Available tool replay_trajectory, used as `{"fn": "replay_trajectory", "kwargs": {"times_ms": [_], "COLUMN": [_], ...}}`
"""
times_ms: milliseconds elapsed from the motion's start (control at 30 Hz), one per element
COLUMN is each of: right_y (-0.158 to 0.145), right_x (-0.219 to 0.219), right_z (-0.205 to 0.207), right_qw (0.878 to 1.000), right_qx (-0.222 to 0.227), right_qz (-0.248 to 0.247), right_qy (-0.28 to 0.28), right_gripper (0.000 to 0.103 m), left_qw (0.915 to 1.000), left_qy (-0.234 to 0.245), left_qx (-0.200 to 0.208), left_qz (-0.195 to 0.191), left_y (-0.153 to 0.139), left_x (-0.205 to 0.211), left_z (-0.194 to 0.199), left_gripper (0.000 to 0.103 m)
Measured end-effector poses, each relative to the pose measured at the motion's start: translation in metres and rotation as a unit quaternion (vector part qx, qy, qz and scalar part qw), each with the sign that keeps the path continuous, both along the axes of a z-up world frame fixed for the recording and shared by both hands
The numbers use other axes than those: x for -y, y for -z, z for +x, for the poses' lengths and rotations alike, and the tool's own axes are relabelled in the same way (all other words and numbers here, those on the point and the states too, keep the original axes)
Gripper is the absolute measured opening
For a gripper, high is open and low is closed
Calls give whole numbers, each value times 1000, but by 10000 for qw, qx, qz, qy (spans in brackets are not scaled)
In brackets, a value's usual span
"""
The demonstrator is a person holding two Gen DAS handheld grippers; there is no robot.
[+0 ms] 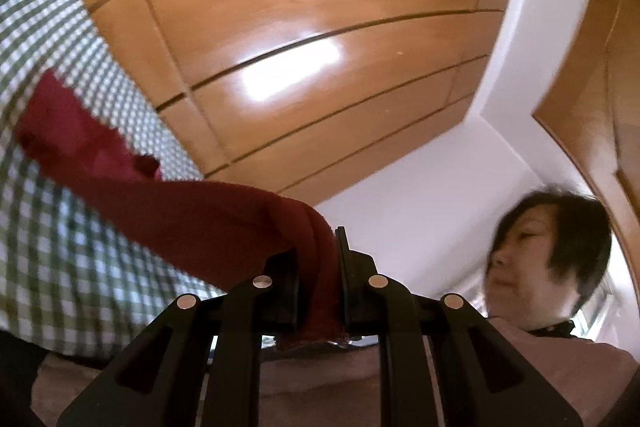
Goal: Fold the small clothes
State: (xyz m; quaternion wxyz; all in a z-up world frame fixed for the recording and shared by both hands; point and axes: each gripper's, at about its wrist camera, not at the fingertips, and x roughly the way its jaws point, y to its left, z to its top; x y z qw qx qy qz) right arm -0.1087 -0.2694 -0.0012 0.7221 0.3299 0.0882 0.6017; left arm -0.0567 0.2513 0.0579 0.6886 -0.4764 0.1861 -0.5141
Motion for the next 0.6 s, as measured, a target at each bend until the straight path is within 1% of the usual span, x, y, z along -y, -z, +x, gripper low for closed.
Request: {"fn": "replay_trajectory", "kwargs": {"times_ms": [67,167,233,267,400,467,567,600], "right_y": [-1,5,13,19,34,42,53,57], "right_x": [1,9,15,20,33,35,35,35], "right_z": [-3,-1,14,24,61,84,112,123], "right_qw": [9999,9999,9983,9962,9864,9807,9731,9700], "right_qx": [64,-116,-431,-661,-1300,-1594,-1923,-2038], "right_qz": [72,91,184,245,383,390,389,432], "right_qy": [-42,89,334,511,934,1061,1207,1253], "right_gripper": [13,14,15,17,18,18,19,19], "left_qw": [10000,9994,9977,9966,9880,9836,9767,9738], "left_qy": [15,-81,-144,-149,-304,-364,-493,-527], "left_qx": [-7,-227,-543,-679,-1188,-1448,-1671,-1716], "left_qz": [37,238,386,438,942,1011,1253,1400], "left_y": [-5,-5,3,6,22,33,53,57], "left_x": [1,1,1,1,3,2,-1,0], "left_z": [3,16,32,41,83,102,129,139], "left_gripper": [14,14,14,14,14,14,14,14]}}
